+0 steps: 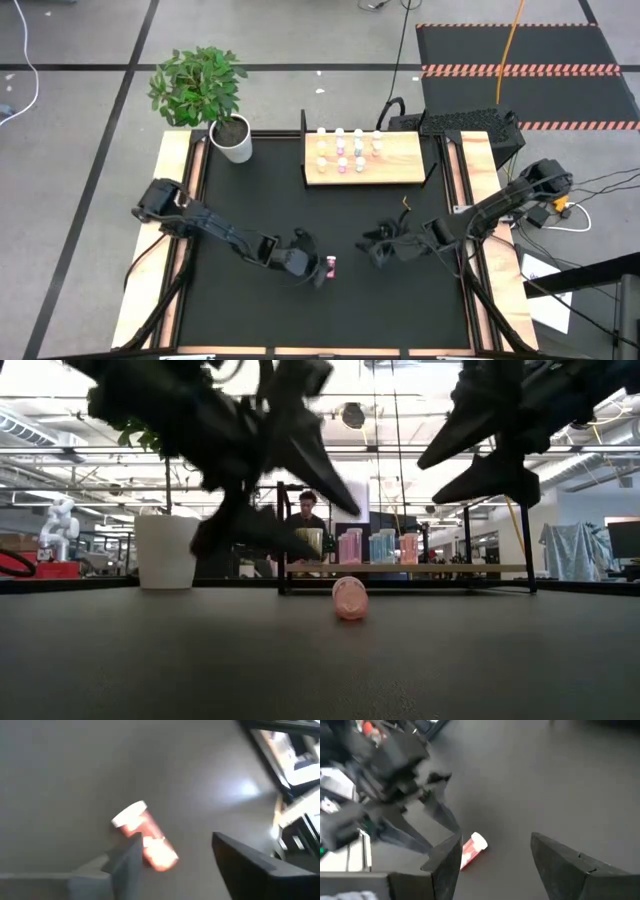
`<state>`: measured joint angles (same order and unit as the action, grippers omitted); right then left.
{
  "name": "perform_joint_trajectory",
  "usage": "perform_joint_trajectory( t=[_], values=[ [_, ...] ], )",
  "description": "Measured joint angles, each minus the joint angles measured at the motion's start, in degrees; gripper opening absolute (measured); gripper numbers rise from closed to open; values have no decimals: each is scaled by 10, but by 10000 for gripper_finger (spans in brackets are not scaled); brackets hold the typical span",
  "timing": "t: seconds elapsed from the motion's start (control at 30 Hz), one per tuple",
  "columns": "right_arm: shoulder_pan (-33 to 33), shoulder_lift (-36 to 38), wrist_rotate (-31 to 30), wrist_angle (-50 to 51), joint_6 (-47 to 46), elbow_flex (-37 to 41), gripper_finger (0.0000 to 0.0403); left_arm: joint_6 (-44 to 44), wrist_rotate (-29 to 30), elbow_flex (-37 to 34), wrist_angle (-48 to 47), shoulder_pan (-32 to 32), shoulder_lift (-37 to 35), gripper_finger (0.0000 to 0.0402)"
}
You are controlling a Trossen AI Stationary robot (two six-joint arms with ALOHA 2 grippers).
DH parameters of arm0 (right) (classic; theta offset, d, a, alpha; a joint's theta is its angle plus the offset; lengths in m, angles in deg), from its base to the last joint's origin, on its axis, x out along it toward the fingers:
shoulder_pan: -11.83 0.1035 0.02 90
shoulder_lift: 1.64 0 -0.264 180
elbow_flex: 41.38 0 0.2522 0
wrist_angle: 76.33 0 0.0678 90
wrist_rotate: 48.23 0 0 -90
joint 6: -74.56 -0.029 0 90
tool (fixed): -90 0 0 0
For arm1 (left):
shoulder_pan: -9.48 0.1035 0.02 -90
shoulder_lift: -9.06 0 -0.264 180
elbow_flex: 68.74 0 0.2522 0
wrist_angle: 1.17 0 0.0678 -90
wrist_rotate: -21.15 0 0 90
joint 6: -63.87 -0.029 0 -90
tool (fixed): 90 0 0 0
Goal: Pick and place medicine bottles onto shelf by color
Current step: Put the orange pill bottle on the shelf aligned with the other orange pill bottles
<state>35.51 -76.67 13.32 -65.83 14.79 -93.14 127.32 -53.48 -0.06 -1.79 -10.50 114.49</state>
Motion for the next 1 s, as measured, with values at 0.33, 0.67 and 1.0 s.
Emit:
perform_joint_trajectory(
  t=[0.33,0.67,1.0],
  values=[
    [-25,0,49,-1,-34,0,230,166,-52,40,-108,21,44,270],
    [-27,0,62,7,-58,0,209,173,-73,137,-181,41,79,188],
    [-25,16,78,14,-48,0,208,125,-127,204,-295,40,116,141]
  ],
)
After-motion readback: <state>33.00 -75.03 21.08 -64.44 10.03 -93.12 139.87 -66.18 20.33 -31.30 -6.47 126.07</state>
